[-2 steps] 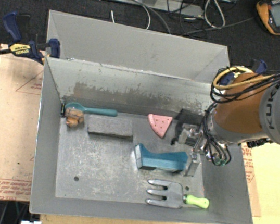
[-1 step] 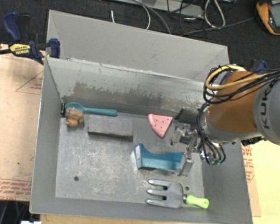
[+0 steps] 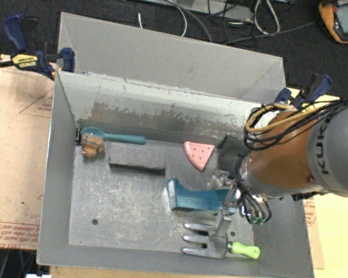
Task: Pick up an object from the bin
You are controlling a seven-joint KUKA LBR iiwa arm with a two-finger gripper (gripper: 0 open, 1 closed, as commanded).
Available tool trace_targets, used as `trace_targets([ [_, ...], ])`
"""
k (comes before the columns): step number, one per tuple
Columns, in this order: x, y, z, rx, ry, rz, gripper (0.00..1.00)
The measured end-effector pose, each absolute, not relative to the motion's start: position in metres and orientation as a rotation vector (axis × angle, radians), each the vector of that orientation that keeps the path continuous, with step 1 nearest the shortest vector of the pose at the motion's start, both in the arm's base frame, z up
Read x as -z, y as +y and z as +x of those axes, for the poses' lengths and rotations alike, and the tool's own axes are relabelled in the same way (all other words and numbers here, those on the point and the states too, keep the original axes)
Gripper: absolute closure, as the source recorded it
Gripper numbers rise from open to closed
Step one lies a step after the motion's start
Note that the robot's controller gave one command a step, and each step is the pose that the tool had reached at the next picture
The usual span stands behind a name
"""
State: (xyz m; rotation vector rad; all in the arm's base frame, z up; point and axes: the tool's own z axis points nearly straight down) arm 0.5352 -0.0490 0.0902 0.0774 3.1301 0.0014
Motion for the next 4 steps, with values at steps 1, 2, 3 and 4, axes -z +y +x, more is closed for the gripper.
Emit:
trace_targets([
  [1,-0.074,-0.041,0.538,-0.001,3.114,0.155,1.00],
  [2,-0.074,-0.041,0.538,-0.001,3.114,0.156,1.00],
  [3,-0.131,-0.038,0.539,-0.003,3.126,0.187,1.00],
  [4,-0.206,-0.031,0.546,-0.001,3.131,0.121,1.00],
])
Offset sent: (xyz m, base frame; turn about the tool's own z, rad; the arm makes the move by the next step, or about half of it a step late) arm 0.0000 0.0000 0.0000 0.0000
